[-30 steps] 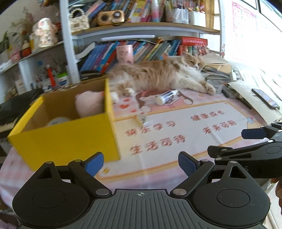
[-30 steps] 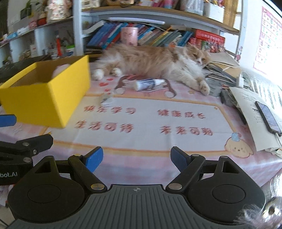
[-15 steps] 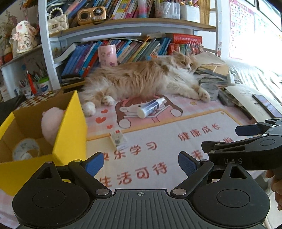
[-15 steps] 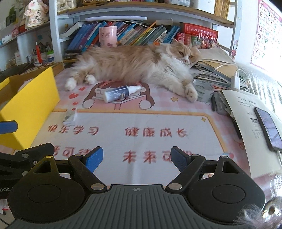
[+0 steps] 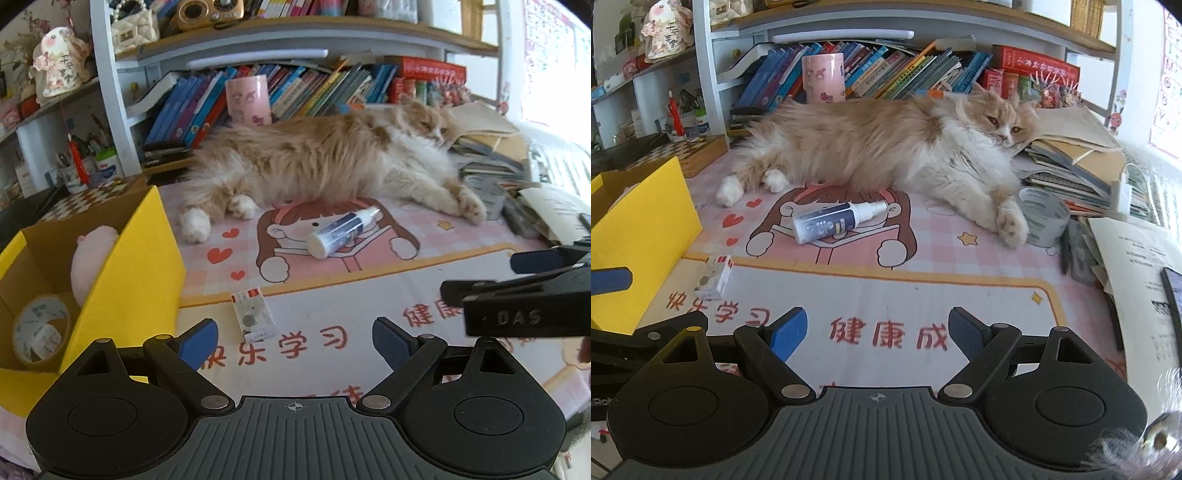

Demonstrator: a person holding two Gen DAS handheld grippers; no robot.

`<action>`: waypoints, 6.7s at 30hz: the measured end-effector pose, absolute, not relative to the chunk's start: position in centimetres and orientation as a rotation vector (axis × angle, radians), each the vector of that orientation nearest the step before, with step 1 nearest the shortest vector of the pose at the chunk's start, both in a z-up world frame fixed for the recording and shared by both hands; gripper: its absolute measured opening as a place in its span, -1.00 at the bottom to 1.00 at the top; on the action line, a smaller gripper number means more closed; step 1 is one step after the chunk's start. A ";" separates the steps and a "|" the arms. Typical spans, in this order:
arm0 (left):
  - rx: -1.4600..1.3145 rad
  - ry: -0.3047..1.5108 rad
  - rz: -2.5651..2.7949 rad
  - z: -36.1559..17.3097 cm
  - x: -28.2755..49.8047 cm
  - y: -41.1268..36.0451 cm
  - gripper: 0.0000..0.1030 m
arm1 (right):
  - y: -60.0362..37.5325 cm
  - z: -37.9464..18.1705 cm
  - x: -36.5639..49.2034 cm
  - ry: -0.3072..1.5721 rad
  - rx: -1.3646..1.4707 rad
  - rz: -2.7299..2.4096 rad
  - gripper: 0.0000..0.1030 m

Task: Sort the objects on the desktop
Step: 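Grasp the white medicine box with the left tool while the right tool reaches the spray bottle, then close the right tool on the white-and-blue spray bottle and lift it, then carry the medicine box with the left tool while the right tool carries the spray bottle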

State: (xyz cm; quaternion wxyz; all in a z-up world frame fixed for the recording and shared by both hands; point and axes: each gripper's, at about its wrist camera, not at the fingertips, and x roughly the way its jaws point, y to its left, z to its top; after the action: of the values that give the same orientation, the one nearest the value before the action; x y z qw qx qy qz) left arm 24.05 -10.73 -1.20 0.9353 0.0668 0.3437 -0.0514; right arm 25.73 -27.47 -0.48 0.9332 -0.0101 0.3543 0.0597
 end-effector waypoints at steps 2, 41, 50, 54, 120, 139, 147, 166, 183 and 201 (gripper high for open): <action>0.140 0.711 -0.090 -1.6 25.0 -11.0 0.79 | -27.9 -0.6 26.7 0.736 -0.005 0.125 0.60; -0.134 0.782 0.024 -1.0 25.9 -6.8 -0.45 | -26.5 -3.2 43.1 0.914 0.392 0.173 0.32; -0.129 0.769 0.043 0.1 23.9 -6.1 -0.45 | -23.5 -5.0 44.8 0.897 0.299 0.148 0.11; -0.127 0.765 0.026 0.3 23.6 -6.1 -0.45 | -23.4 -5.0 43.9 0.866 0.190 0.211 -0.16; -0.119 0.649 -0.201 2.6 15.3 -0.7 -0.45 | -22.5 -0.1 21.9 0.767 0.100 0.210 -0.43; -0.096 0.701 -0.239 1.2 6.3 5.2 -0.45 | -16.4 -0.6 10.6 0.779 0.104 0.165 -0.43; -0.089 0.739 -0.190 0.4 2.6 7.7 -0.45 | -13.5 -2.1 6.7 0.828 0.108 0.197 -0.43; -0.121 0.708 -0.122 0.9 -0.1 10.4 -0.45 | -8.2 -1.3 4.6 0.809 -0.015 0.369 -0.43; -0.114 0.669 -0.114 1.6 -0.1 11.7 -0.45 | -6.2 -0.3 4.5 0.756 -0.057 0.405 -0.43; -0.138 0.615 -0.053 2.8 3.1 13.1 -0.45 | -4.5 1.9 7.1 0.662 -0.117 0.490 -0.43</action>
State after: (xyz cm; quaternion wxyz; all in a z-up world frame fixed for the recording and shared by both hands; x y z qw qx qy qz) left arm 3.09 13.14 2.79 0.9503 -0.0680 0.3026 -0.0260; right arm 7.10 -4.50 1.93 0.9148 -0.0569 0.3214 0.2381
